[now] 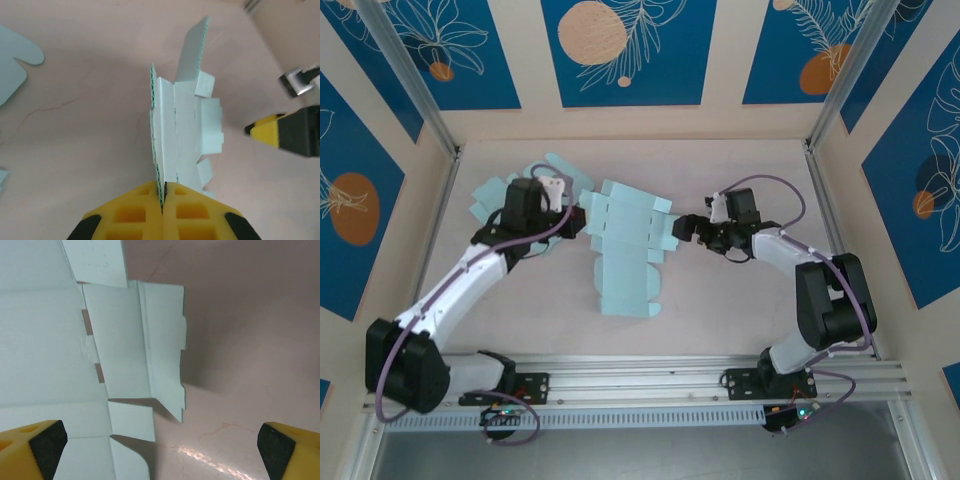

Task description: Fold the paper box

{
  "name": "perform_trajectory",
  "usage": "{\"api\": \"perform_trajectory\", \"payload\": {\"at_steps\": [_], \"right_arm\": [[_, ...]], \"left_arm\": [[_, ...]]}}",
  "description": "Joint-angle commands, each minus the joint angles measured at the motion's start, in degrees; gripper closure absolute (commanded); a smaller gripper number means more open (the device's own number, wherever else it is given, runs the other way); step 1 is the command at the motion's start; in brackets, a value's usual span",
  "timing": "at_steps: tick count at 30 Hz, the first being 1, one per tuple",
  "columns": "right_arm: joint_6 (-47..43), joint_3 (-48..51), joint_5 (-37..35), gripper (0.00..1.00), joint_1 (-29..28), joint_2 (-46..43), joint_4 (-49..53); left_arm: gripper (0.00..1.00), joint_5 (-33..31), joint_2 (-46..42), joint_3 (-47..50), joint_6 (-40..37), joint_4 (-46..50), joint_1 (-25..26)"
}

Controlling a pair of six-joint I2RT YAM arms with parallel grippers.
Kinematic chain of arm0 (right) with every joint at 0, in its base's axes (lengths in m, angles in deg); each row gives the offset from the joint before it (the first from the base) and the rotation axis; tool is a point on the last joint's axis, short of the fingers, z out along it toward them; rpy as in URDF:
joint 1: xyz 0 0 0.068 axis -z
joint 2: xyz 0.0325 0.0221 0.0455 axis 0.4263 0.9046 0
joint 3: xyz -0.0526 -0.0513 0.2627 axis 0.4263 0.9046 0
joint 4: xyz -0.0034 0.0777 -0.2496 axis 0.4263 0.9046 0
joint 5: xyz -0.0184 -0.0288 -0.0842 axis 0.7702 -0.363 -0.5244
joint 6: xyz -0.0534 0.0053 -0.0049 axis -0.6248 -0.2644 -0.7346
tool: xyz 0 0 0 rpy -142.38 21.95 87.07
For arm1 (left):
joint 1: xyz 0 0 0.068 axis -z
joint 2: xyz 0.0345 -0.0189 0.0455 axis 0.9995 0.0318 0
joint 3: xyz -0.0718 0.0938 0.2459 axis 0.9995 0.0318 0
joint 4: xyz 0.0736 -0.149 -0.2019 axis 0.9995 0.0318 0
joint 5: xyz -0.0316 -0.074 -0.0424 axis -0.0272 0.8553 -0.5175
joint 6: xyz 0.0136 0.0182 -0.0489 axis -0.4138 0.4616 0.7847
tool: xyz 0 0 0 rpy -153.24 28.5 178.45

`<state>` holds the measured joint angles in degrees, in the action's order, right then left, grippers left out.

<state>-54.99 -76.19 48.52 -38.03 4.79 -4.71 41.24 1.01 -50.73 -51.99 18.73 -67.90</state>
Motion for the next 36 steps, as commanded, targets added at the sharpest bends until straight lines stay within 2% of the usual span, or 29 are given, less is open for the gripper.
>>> {"api": "perform_trajectory", "payload": {"at_steps": [1,7,15,22,27,32,34,36], "right_arm": [[1.0,1.6,6.6,0.0,-0.6,1.5,-6.3],[-2.1,1.2,8.7,0.0,-1.5,2.9,-9.1],[-4.5,-0.8,9.2,0.0,-1.7,5.4,-12.4],[-4.6,-4.2,11.3,0.01,-1.7,10.3,-15.1],[-2.8,-5.2,17.7,0.13,-1.9,13.0,-20.8],[-2.6,-4.4,18.7,0.3,-2.5,12.3,-22.9],[-2.8,-4.1,18.0,0.42,-2.7,11.7,-22.8],[-3.5,-3.8,16.3,0.59,-2.7,10.7,-22.1]], "left_arm": [[1.0,2.6,-5.9,8.8,5.5,-18.7,-1.5],[1.0,5.1,-9.7,15.4,5.5,-24.4,-4.3],[1.0,12.4,-12.0,16.0,0.6,-21.1,-5.2],[1.0,14.3,-13.6,17.4,0.8,-21.5,-5.7],[1.0,14.2,-12.8,18.1,1.3,-22.9,-5.9],[1.0,13.5,-11.5,18.5,2.0,-25.0,-6.2],[1.0,13.6,-10.8,18.4,2.3,-25.8,-6.3],[1.0,13.6,-10.2,18.2,2.6,-26.2,-6.4]]}}
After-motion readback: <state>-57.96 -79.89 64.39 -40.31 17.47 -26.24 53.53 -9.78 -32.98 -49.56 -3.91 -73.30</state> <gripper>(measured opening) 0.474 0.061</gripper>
